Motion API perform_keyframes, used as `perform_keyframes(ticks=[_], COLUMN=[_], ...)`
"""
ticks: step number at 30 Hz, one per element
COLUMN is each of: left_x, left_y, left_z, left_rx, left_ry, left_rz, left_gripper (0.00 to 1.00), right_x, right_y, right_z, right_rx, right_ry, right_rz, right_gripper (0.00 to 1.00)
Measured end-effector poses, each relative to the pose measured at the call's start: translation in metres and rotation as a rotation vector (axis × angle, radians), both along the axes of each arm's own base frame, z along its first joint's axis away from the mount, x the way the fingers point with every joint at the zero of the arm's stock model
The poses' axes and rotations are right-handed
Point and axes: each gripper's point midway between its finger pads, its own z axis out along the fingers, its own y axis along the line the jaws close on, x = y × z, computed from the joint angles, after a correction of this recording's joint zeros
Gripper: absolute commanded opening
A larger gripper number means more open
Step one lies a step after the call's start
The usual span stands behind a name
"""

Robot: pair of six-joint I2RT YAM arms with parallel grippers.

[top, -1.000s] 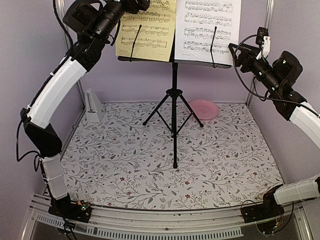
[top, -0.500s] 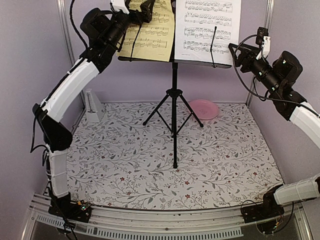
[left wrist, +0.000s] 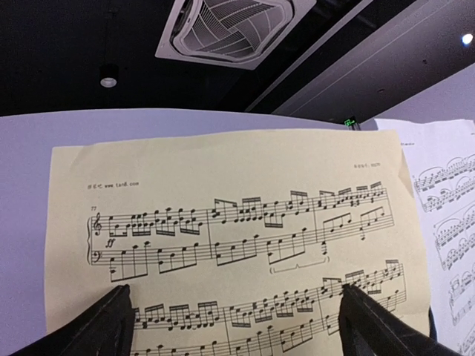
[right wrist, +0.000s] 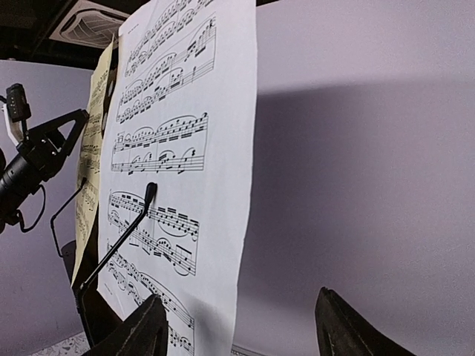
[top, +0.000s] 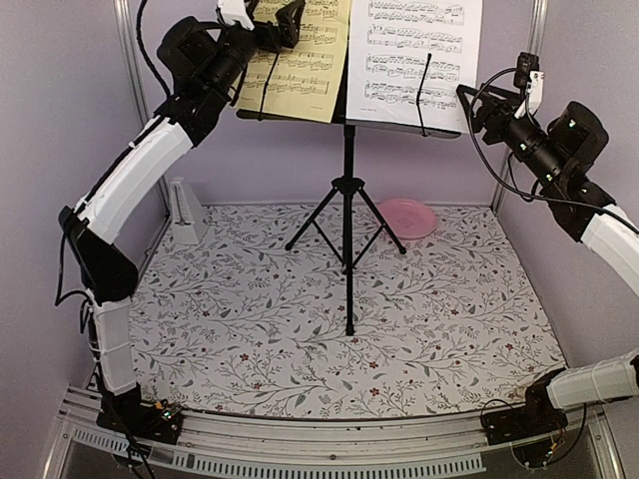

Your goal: Set up the instrument practice props

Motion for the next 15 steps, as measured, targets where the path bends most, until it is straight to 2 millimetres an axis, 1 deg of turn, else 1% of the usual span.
perform_keyframes(ticks=[4, 9, 12, 15], left_x=[-0.010, -0.039, -0.052, -0.061], left_y=[0.012, 0.037, 0.048, 0.055], left_z=[-0.003, 0.009, 0.017, 0.018], left_rx=[0.008, -0.014, -0.032, -0.044], left_ry=[0.046, 0.049, 0.040, 0.043], left_rz=[0.015, 0.027, 0.028, 0.028], left_gripper=[0.99, 0.99, 0.99, 0.99], right_x=[-0.002, -0.008, -0.013, -0.018], right_y=[0.000, 0.001, 0.000, -0.001], right_z=[0.001, 0.004, 0.007, 0.011], right_rx=[0.002, 0.007, 0.011, 0.015], right_ry=[-0.002, -0.004, -0.009, -0.015], right_rz=[0.008, 0.024, 0.032, 0.038], right_gripper=[0.78, 0.81, 0.83, 0.86])
